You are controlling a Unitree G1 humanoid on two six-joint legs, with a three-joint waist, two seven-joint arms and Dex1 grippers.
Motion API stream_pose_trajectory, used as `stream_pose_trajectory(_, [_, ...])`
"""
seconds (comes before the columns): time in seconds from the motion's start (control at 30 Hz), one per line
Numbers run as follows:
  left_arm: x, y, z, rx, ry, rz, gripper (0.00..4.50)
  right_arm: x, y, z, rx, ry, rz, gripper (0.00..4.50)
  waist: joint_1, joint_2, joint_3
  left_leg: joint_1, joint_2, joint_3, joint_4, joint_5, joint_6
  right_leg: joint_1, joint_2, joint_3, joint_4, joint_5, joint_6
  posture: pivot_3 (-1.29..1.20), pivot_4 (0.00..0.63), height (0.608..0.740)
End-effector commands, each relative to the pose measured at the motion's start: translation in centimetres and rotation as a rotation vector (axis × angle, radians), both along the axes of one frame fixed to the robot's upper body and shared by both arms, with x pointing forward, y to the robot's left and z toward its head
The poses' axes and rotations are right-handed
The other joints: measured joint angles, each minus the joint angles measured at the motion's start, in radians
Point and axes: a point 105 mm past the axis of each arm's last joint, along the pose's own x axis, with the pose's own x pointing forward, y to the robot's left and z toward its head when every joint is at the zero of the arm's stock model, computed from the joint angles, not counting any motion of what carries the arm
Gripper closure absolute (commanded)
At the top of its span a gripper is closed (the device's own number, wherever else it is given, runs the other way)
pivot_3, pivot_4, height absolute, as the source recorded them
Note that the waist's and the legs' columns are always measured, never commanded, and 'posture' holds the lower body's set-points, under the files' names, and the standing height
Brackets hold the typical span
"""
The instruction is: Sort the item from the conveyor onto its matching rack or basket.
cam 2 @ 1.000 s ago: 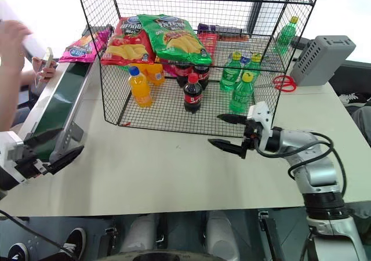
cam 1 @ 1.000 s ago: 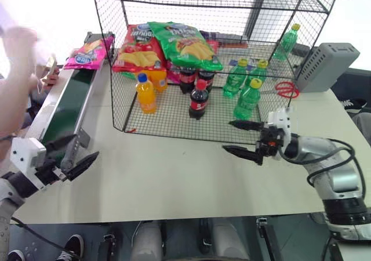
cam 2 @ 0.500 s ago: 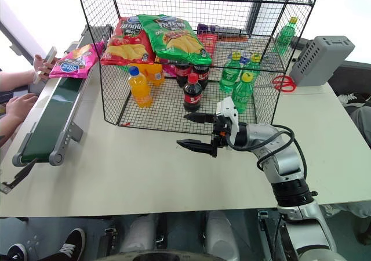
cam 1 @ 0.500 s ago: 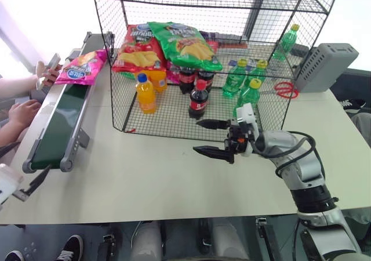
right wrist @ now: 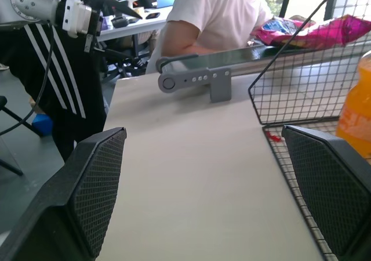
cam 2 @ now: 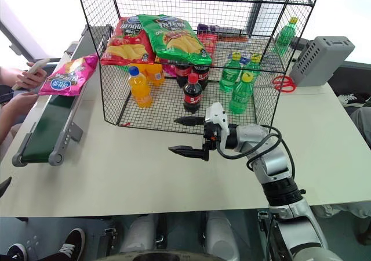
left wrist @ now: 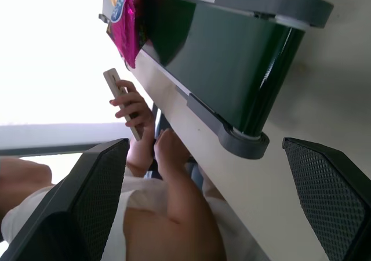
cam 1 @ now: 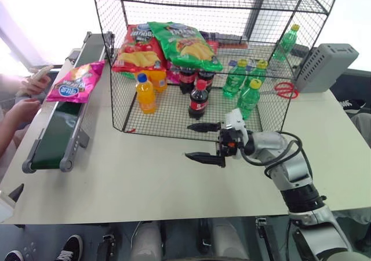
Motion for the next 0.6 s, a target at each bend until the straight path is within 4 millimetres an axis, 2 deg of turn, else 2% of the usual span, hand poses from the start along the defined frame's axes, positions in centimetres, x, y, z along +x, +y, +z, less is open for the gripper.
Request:
stream_pose_trajectory(0.03, [0.4,0.1,0.6,0.025,-0.03,-0.009,0.0,-0.1,0.2,0.5,0.018,-0.055,-0.015,0.02,-0.001,0.0,0.0,0.0,0.0,0.0,0.0,0.0,0.0,0.0,-0.001,0.0,0.0,0.0,0.0,0.0,0.15,0.74])
stream_pose_trajectory(0.23, [0.7,-0.1,0.5,0.037,-0.027,-0.029,0.0,0.2,0.3,1.5,0.056,-0.074,-0.028,0.02,-0.002,0.0,0.0,0.0,0.0,0.001,0.0,0.0,0.0,0.0,-0.001,0.0,0.0,0.0,0.0,0.0,0.15,0.74])
stream_pose_trajectory(0.6, [1.6,-0.8,-0.1,0.031,-0.012,-0.064,0.0,0.0,0.4,1.6,0.036,-0.095,-0.036,0.02,-0.002,0.0,0.0,0.0,0.0,0.001,0.0,0.0,0.0,0.0,-0.001,0.0,0.0,0.0,0.0,0.0,0.15,0.74])
